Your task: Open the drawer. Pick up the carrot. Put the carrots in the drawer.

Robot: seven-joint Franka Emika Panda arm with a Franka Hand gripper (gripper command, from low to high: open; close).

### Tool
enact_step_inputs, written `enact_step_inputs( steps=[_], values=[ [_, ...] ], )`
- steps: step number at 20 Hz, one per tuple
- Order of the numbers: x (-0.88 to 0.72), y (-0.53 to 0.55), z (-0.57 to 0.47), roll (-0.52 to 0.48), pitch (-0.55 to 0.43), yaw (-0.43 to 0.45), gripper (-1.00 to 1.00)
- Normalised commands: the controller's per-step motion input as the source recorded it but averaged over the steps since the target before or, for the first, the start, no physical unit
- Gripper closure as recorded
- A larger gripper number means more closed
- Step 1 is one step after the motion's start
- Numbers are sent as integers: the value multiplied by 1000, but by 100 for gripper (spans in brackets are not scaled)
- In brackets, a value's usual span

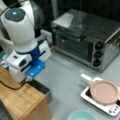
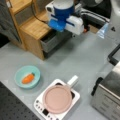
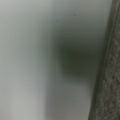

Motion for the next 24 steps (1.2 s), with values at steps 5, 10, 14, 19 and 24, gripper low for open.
enact_step_inputs(
  steps=[5,10,14,19,24],
  values=[
    [-197,-97,-149,-87,-79,138,-100],
    [-207,15,-221,-119,-107,117,-100],
    [-204,112,-285,-142,-129,91,-100],
    [-146,204,-337,-157,-140,56,-100],
    [-194,278,-421,-120,-103,2,-100]
  ],
)
